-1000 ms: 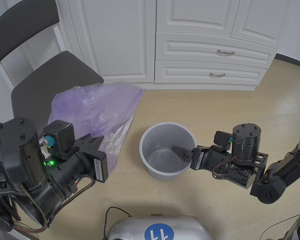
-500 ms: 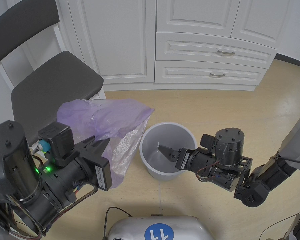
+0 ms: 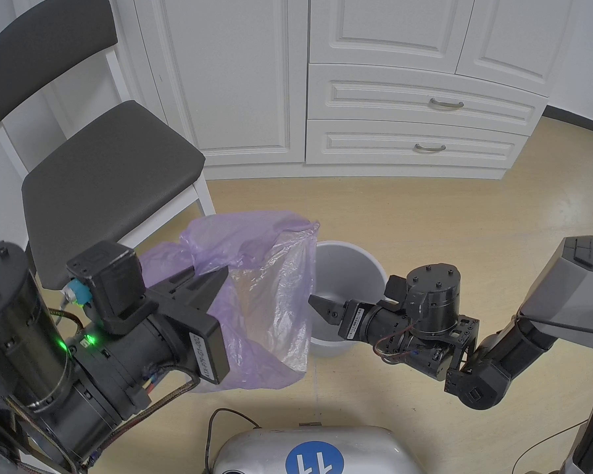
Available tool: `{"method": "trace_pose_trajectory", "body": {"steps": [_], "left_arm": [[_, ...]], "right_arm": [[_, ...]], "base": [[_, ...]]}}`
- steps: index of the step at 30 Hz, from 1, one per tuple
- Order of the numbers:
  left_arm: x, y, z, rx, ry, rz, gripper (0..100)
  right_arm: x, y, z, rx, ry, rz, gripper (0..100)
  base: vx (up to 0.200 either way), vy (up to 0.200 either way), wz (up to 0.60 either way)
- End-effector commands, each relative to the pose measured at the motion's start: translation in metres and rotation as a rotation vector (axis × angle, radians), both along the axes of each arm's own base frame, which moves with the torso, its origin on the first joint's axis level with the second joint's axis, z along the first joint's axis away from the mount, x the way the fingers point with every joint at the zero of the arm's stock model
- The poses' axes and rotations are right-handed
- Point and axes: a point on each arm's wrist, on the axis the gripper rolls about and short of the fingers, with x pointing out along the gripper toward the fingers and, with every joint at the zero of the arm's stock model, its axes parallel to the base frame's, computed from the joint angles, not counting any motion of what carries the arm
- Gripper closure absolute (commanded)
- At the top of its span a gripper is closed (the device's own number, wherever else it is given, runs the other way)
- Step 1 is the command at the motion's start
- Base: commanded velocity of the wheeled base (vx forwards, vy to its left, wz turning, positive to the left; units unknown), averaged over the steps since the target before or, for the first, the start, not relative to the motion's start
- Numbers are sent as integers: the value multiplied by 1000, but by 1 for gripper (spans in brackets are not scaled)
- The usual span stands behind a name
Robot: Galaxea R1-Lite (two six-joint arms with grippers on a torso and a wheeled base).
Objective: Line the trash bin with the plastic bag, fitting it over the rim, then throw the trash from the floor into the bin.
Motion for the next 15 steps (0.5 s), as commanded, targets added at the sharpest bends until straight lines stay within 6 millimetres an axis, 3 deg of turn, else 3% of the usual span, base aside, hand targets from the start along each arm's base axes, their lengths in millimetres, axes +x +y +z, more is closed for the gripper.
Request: {"method": "trace_pose_trajectory", "body": {"steps": [1, 15], "left_arm": [[-1, -1, -2, 6, 3, -7, 100], [-11, -1, -11, -37, -28, -152, 100]], "right_arm": [[9, -1, -12, -13, 20, -17, 0], [6, 4, -15, 26, 56, -1, 0]], "base": [[0, 0, 0], [0, 0, 0]]}}
